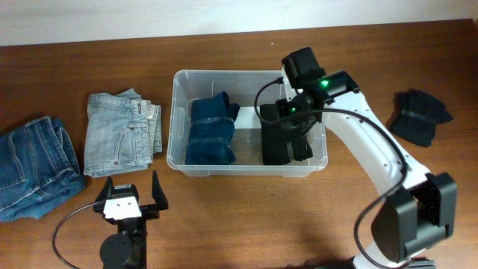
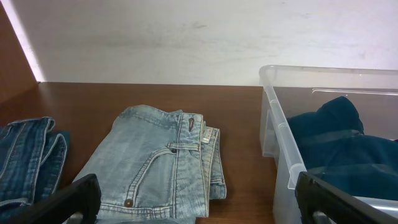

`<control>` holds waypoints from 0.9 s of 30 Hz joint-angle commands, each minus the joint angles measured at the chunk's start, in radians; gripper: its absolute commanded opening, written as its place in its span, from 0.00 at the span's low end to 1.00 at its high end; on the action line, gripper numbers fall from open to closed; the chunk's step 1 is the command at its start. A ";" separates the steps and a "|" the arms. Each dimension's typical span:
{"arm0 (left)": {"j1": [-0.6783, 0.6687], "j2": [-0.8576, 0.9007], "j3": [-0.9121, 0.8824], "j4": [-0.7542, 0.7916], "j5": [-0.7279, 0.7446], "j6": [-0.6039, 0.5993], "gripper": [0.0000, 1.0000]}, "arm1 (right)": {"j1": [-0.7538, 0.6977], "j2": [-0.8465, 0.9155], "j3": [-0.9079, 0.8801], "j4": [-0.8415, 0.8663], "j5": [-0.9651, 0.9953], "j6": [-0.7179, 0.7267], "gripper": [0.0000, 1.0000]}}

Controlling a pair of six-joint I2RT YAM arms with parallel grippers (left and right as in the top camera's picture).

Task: Pack container
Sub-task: 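Carry the black garment into the bin beside the blue one and release, then withdraw the right gripper from the bin to the right-side black garment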

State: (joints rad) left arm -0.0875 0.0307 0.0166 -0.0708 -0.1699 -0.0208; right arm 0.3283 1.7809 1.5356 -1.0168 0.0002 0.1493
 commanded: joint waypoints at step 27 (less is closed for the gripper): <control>0.005 -0.002 -0.007 0.003 -0.010 -0.010 1.00 | -0.020 0.095 0.442 -0.309 0.012 -0.002 0.21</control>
State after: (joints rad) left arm -0.0875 0.0307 0.0166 -0.0708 -0.1699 -0.0208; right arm 0.3260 1.9156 1.8484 -1.2747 0.0006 0.1493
